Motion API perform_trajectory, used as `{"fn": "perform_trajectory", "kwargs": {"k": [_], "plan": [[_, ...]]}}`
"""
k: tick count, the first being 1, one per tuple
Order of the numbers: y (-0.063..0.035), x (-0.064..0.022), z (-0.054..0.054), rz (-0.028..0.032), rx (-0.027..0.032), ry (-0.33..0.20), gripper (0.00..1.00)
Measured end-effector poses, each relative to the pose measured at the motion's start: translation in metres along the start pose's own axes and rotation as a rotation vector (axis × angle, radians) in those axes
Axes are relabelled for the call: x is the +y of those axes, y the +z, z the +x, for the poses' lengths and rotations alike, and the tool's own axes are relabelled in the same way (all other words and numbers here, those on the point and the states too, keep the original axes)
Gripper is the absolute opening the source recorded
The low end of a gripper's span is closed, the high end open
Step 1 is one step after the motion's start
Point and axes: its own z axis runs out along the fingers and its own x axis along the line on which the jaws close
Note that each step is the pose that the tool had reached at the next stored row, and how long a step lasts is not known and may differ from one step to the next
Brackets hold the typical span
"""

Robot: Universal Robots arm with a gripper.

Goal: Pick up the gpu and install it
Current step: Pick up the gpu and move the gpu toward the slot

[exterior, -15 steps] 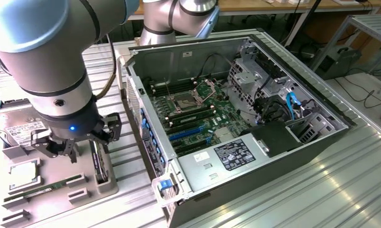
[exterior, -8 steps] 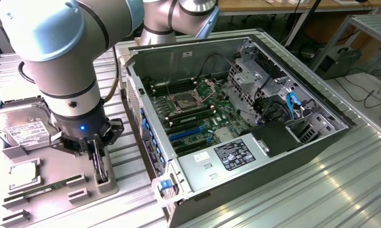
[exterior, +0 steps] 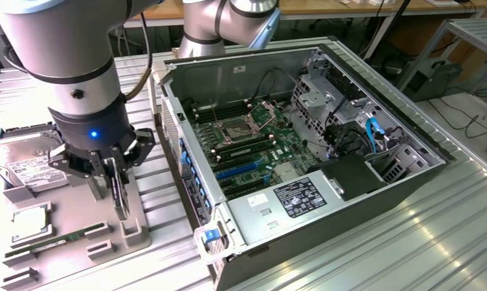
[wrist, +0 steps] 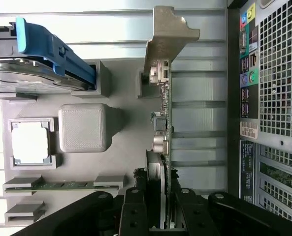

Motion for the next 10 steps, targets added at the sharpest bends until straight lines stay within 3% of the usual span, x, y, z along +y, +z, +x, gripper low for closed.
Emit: {"fn": "perform_trajectory", "kwargs": {"k": [10], "plan": [[-0.0132, 0.0003, 0.0, 0.0, 0.0, 0.0, 0.27]]}}
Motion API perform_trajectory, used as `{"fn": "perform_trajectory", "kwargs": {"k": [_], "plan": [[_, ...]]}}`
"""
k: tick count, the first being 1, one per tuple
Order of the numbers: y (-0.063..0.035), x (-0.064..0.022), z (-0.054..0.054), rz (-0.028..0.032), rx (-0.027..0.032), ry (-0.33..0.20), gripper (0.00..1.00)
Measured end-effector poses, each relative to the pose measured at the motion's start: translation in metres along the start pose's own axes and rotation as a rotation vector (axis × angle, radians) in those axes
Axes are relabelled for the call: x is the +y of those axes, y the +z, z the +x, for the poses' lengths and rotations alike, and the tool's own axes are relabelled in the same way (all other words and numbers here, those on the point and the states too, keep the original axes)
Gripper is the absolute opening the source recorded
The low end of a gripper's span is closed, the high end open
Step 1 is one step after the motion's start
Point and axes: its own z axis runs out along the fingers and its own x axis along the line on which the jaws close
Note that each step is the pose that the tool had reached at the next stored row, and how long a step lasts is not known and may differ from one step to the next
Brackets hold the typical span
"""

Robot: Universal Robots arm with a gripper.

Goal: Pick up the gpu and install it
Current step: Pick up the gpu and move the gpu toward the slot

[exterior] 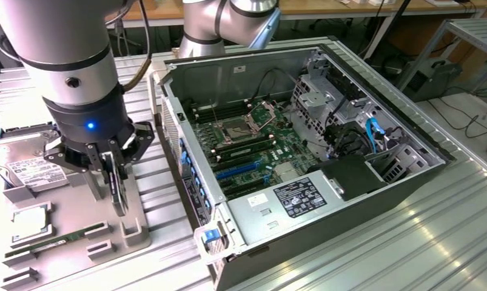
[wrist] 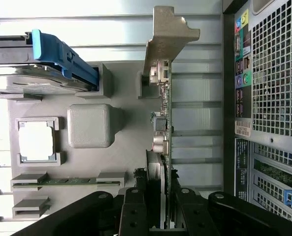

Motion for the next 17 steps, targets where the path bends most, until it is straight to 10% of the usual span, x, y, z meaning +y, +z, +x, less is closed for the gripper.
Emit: {"fn": "perform_trajectory", "kwargs": {"k": [17], "plan": [[-0.0219, 0.0004, 0.0, 0.0, 0.0, 0.0, 0.27]]}}
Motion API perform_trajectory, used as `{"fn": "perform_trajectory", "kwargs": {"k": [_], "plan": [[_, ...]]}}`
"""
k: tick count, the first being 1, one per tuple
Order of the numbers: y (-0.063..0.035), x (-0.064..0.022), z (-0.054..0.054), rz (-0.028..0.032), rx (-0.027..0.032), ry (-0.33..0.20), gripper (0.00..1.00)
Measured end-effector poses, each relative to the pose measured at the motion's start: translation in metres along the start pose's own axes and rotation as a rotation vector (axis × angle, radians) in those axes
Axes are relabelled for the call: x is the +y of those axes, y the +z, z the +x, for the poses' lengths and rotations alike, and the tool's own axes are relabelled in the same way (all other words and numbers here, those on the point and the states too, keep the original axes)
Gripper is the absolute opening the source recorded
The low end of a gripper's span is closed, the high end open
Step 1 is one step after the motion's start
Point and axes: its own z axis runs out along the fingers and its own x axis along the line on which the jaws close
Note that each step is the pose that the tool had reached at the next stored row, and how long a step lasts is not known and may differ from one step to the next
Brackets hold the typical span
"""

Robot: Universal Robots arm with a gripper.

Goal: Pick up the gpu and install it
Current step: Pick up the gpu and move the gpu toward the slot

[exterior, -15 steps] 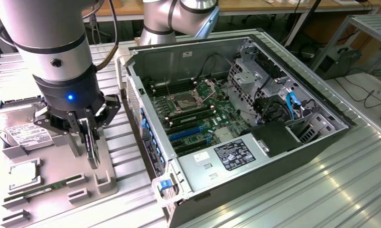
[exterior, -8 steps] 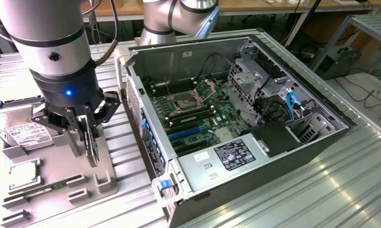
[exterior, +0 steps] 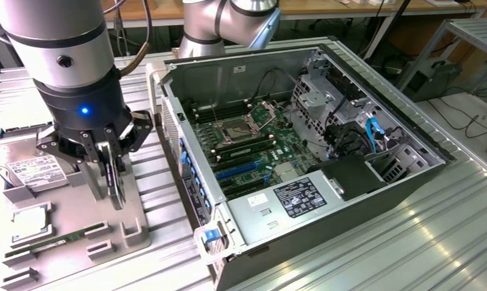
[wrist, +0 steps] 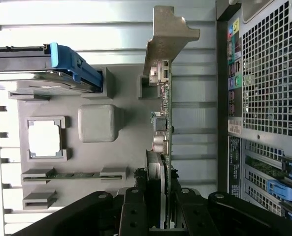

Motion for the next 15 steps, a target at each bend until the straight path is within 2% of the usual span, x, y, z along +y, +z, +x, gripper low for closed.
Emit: {"fn": "perform_trajectory", "kwargs": {"k": [7, 15], "plan": [[-0.008, 0.0, 0.0, 0.0, 0.0001, 0.0, 0.27], [-0.0215, 0.0001, 0.0, 0.0, 0.0, 0.0, 0.27]]}}
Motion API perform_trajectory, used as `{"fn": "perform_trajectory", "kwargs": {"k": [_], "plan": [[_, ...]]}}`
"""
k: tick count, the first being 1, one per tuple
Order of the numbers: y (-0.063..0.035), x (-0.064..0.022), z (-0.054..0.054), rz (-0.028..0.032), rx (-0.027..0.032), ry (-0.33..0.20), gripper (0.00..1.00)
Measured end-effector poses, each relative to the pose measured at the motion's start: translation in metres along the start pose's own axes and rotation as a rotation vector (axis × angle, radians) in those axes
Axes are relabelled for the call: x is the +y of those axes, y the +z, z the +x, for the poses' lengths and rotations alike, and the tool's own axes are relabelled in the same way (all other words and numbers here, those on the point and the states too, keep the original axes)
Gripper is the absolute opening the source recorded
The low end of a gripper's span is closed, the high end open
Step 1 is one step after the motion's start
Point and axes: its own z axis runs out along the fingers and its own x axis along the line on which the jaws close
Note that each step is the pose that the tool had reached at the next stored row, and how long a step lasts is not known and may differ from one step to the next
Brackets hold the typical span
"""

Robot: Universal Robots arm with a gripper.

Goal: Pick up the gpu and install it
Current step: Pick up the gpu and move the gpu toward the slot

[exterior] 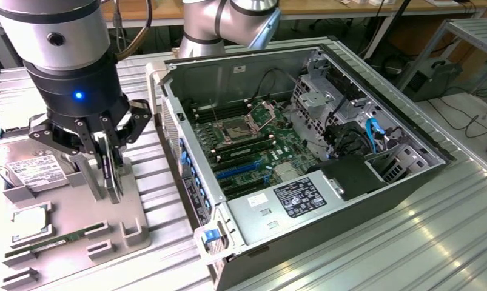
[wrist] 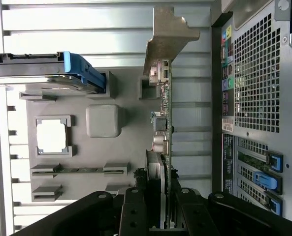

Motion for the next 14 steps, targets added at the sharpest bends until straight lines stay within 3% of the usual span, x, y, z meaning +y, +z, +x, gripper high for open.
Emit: {"fn": "perform_trajectory", "kwargs": {"k": [6, 14], "plan": [[-0.0087, 0.0001, 0.0, 0.0, 0.0, 0.0, 0.27], [-0.028, 0.0005, 0.0, 0.0, 0.0, 0.0, 0.27]]}}
